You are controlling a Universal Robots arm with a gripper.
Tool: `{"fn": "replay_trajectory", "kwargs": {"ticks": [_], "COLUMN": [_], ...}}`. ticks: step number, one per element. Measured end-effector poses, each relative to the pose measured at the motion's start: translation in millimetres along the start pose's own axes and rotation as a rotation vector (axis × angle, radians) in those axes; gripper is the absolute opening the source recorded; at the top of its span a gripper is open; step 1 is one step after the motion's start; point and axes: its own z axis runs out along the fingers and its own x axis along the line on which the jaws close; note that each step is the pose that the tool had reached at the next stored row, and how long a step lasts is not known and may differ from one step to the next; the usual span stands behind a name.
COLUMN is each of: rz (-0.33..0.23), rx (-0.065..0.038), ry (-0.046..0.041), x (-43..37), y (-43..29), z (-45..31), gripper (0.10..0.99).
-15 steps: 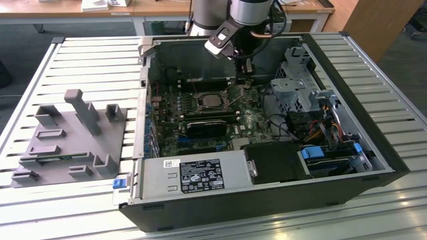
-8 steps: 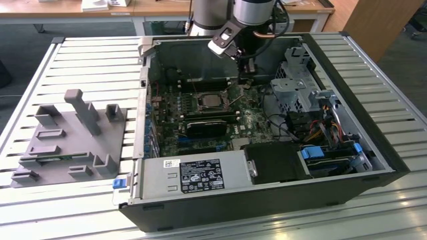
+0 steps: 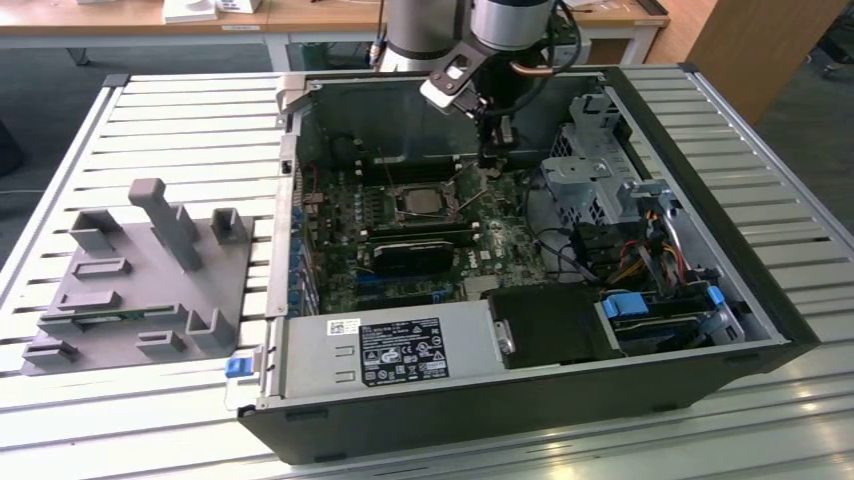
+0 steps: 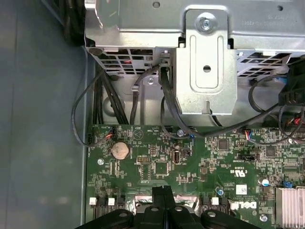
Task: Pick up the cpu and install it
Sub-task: 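Close the cpu cover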
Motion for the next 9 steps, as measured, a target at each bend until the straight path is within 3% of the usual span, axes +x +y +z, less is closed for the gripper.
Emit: {"fn": "replay_trajectory", "kwargs": {"ticks": [9], "rz": [0.0], "rx": [0.003], "ry": [0.0], "x": [0.9], "y": [10.3], "z": [1.9], "gripper": [0.106]}}
